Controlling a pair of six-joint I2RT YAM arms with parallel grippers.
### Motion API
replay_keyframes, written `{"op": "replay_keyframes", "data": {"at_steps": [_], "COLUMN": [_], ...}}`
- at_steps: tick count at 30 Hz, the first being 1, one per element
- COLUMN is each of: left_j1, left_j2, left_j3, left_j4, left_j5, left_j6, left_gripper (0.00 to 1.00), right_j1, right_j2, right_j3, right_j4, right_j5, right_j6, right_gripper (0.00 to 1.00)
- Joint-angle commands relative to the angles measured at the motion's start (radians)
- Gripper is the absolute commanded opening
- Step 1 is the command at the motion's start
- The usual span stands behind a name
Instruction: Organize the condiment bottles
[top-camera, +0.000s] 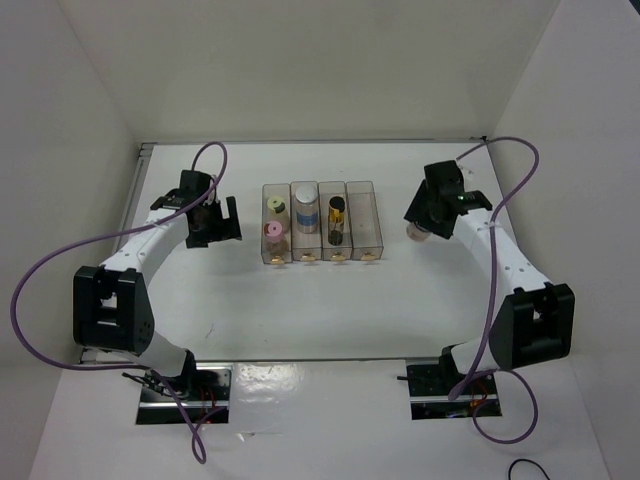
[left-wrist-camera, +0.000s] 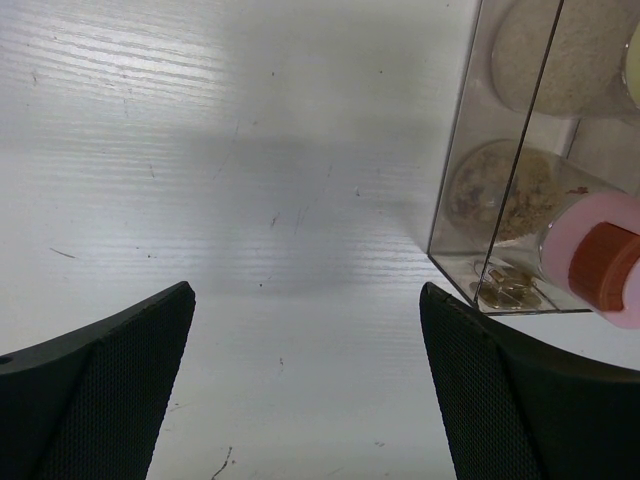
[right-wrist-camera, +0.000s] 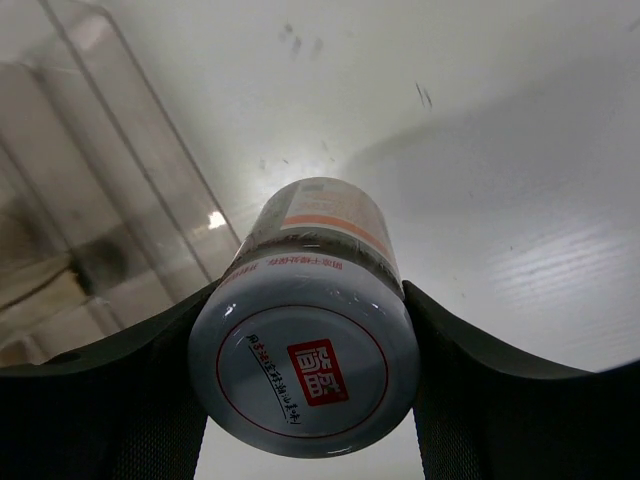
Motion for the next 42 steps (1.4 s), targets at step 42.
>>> {"op": "replay_keyframes", "data": {"at_steps": [42], "left_j1": [0.014], "left_j2": [-0.067], "left_j3": [0.018], "left_j4": [-0.027], "left_j5": [0.026], "left_j6": [0.014], "left_gripper": [0.99], "right_j1": [0.262], "right_j2": [0.436], "right_j3": [0.367], "right_j4": [0.168], "right_j5": [-0.055], "right_j6": [-0.191], "right_gripper": [0.15]}}
